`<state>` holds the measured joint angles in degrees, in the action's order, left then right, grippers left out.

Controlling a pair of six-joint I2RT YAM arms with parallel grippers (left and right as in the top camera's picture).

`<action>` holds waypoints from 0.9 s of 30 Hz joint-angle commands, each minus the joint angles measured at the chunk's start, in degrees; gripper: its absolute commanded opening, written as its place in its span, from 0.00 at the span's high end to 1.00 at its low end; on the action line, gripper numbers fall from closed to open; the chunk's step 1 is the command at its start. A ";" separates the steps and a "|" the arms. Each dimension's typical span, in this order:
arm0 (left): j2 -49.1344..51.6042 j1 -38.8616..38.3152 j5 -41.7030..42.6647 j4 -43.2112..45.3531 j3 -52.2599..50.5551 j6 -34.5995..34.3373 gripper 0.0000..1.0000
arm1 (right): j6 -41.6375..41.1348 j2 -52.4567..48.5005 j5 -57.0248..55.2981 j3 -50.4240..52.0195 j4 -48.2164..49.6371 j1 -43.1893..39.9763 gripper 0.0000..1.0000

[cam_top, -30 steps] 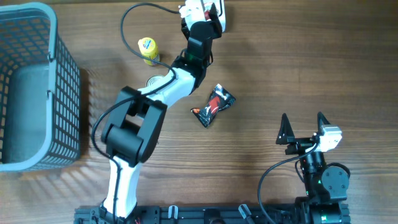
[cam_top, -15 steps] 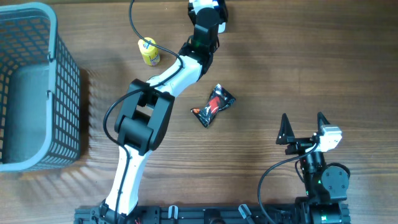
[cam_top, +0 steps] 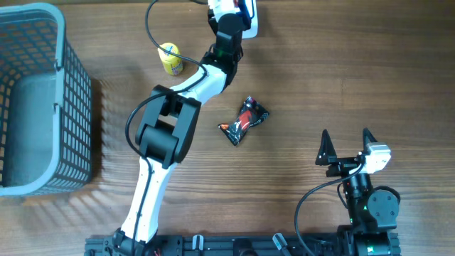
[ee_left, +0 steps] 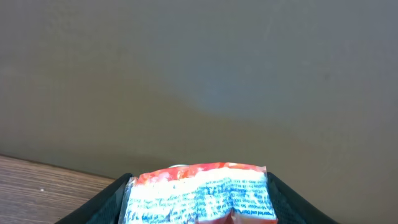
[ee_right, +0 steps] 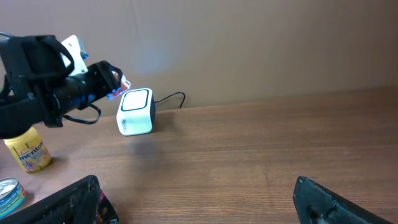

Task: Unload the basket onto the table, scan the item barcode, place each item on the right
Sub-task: 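Hold the snack packet's barcode in front of the scanner window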

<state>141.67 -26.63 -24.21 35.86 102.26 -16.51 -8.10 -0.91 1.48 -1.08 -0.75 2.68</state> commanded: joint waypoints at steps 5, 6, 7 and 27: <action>2.82 -0.24 0.33 0.44 2.23 1.11 0.41 | 0.24 0.11 0.76 0.46 0.28 0.13 0.00; 3.02 -0.15 0.33 0.44 2.25 1.11 0.41 | 0.22 0.11 0.76 0.46 0.28 0.13 0.00; 3.15 -0.13 0.35 0.44 2.29 1.11 0.41 | 0.22 0.11 0.76 0.46 0.28 0.13 0.00; 5.90 -0.42 1.29 0.20 4.37 1.11 0.41 | 0.24 0.11 0.76 0.46 0.28 0.13 0.00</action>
<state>146.78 -26.87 -23.99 36.03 105.34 -16.38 -8.10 -0.91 1.50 -1.06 -0.75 2.68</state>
